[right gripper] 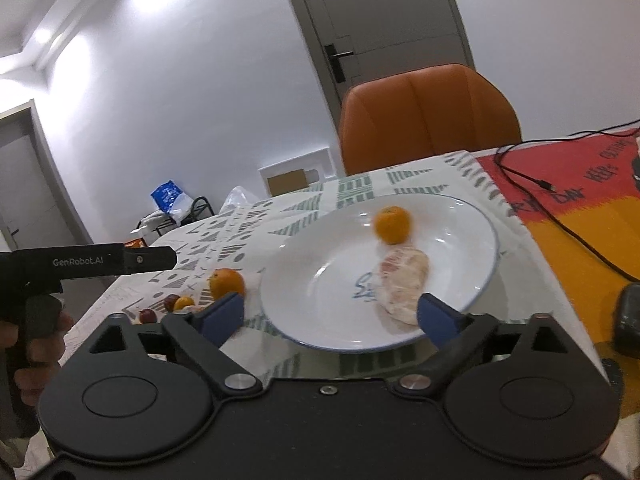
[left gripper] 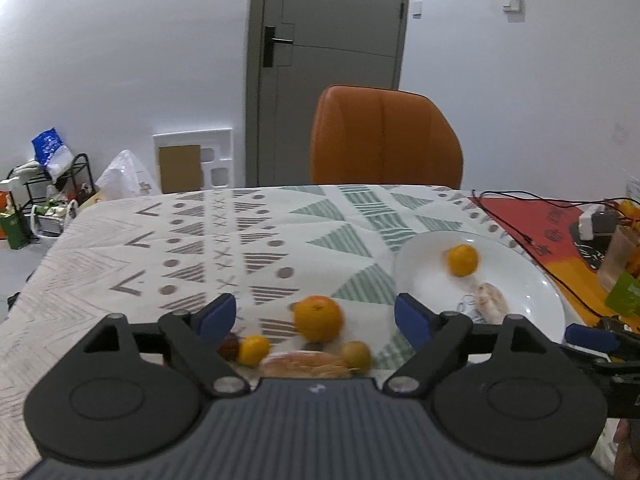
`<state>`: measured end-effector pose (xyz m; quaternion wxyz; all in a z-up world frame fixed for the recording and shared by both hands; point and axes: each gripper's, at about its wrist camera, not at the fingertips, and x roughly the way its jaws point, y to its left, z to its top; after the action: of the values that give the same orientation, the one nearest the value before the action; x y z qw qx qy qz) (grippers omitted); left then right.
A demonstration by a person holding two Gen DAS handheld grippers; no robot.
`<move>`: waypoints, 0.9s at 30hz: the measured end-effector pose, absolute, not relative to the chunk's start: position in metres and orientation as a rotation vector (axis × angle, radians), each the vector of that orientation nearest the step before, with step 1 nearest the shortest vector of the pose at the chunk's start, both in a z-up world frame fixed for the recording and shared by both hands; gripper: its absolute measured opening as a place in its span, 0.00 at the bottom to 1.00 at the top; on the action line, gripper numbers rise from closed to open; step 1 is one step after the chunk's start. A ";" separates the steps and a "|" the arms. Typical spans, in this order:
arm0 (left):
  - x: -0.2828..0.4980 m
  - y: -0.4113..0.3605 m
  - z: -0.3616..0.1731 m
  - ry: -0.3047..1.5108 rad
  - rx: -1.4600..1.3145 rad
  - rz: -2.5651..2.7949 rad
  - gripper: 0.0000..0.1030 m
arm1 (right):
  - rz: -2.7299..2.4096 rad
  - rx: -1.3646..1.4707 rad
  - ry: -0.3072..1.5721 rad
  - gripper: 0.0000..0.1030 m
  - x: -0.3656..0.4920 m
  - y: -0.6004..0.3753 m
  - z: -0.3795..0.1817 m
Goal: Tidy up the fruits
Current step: 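Move both tools back to the fruit pile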
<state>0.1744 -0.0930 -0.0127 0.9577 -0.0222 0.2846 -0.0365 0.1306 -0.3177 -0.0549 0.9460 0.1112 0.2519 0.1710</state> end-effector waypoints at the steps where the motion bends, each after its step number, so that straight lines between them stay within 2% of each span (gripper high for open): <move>1: 0.173 -0.089 -0.012 0.574 -0.043 -0.062 0.84 | 0.352 0.223 0.510 0.97 0.131 -0.314 -0.054; 4: 0.171 -0.078 -0.010 0.566 -0.055 -0.032 0.86 | 0.366 0.215 0.509 1.00 0.132 -0.305 -0.054; 21: 0.156 -0.012 -0.022 0.584 -0.151 0.036 0.87 | 0.456 0.155 0.541 1.00 0.143 -0.249 -0.053; 27: 0.152 0.007 -0.030 0.586 -0.197 0.053 0.86 | 0.467 0.118 0.570 0.94 0.146 -0.231 -0.053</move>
<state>0.1521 0.0071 -0.0301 0.9522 -0.0969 0.2884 0.0263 0.1464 -0.2308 -0.0533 0.9313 0.0578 0.2782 0.2280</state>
